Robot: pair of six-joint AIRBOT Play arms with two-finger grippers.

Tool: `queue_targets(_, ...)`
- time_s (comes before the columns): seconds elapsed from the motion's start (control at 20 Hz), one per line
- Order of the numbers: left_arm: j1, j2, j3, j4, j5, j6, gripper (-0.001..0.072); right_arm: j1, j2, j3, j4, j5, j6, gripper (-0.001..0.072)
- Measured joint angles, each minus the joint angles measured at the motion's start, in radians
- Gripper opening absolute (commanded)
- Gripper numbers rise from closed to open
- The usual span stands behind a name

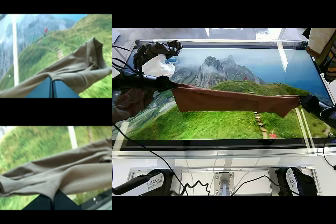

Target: Fold the shirts.

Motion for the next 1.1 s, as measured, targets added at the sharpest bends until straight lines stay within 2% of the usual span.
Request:
queue_targets(0.25,-0.027,-0.110,-0.027,-0.010,0.076,0.003,0.0029,0.069,-0.144,0.000,-0.003,0.106,-0.009,0.0029)
queue_targets(0.6,-0.100,-0.343,-0.035,-0.024,0.276,0.016,0.0029,0.285,-0.464,0.000,-0.009,0.475,-0.021,0.0030)
queue_targets(0.75,-0.107,-0.415,-0.036,-0.023,0.332,0.005,0.0029,0.315,-0.587,0.000,-0.011,0.582,0.003,0.0030)
queue_targets(1.05,-0.111,-0.484,-0.037,0.042,0.356,-0.052,0.0029,0.330,-0.689,0.000,-0.018,0.660,0.027,0.0030)
queue_targets(1.1,-0.111,-0.489,-0.037,0.060,0.346,-0.060,0.0032,0.331,-0.695,0.000,-0.019,0.667,0.029,0.0049)
